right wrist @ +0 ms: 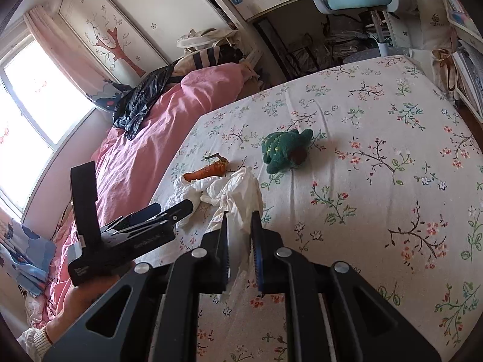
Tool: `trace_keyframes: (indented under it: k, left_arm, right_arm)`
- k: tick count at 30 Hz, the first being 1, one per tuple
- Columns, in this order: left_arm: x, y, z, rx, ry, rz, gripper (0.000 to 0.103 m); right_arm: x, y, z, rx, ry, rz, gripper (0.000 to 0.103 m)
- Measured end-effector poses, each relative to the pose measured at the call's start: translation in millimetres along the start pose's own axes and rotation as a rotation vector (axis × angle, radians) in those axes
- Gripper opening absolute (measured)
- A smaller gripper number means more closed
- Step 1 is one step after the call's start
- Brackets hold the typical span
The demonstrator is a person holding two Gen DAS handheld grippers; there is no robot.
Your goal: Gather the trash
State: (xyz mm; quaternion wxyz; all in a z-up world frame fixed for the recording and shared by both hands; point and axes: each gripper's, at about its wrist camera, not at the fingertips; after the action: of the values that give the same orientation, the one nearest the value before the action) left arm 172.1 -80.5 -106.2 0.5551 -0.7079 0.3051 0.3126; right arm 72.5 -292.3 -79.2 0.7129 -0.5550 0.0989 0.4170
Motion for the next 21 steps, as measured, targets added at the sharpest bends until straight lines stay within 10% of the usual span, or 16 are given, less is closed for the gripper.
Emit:
trace_keyframes:
  k: [3,5,21]
  left_arm:
    - [3,-7,11,-0.058,0.054,0.033,0.027]
    - [3,-15,24,-0.11,0.121,0.077,0.013]
    - [-57,-24,90,-0.347,0.438,0.051,0.009]
  right_arm:
    - [2,-4,2,-0.035,0.008,0.004,0.014]
    - [4,-6,3,-0.051,0.013,0.005,0.014]
    - [-24,-6,-17,0.035,0.02,-0.085,0.014]
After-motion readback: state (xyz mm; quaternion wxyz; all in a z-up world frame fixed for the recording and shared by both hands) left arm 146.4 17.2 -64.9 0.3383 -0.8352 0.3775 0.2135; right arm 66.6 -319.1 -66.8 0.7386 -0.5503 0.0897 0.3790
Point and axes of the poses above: each gripper's, at about its wrist camera, not at the fingertips, and x roughly the way its jaws point, z to its left, y to its underside, and after that the axes turned 15 degrees about -x, right-handed
